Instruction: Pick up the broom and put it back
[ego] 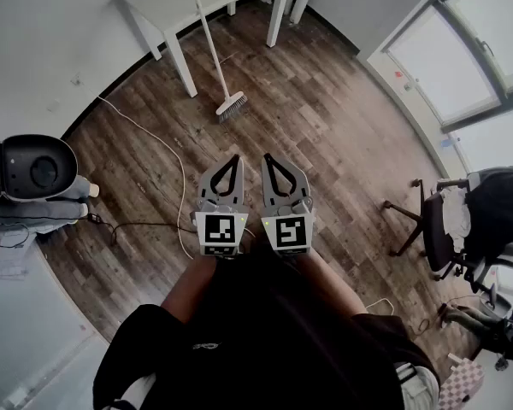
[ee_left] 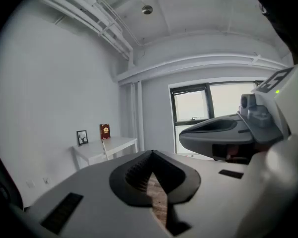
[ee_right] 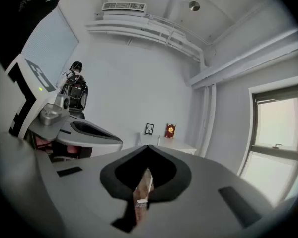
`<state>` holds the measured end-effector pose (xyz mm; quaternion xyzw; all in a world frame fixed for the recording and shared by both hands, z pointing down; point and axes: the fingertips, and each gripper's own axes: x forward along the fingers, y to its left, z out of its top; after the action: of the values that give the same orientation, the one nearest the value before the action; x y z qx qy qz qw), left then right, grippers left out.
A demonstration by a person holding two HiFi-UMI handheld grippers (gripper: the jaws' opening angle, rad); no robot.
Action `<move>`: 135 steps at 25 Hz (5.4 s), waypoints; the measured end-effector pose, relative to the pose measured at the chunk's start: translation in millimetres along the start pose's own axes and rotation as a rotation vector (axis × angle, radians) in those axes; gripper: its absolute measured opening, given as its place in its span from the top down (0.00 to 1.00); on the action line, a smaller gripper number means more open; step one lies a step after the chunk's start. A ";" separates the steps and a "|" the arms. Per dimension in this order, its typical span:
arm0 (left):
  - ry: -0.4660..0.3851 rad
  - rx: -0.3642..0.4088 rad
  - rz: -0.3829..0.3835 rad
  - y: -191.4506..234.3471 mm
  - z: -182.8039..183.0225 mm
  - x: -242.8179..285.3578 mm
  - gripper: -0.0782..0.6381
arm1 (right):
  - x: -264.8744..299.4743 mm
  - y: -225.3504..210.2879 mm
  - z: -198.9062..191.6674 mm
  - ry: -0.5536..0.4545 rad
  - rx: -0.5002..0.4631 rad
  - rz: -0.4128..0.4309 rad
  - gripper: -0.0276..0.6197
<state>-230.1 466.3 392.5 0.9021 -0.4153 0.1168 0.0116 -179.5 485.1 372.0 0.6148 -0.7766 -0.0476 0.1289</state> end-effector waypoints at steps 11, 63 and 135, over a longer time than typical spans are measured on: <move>0.042 -0.020 0.000 -23.3 -10.2 25.4 0.89 | -3.4 -22.8 -25.7 0.017 0.028 0.041 0.92; 0.206 -0.240 0.233 228.1 -58.2 284.1 0.89 | 406.7 -137.8 -59.7 0.141 0.081 0.338 0.92; 0.188 -0.146 0.195 319.3 -22.3 394.8 0.89 | 549.6 -173.3 -95.8 0.115 0.139 0.202 0.82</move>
<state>-226.9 -35.0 476.9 0.8392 -0.5057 0.1706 0.1046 -107.3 -79.9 501.7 0.5428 -0.8272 0.0550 0.1346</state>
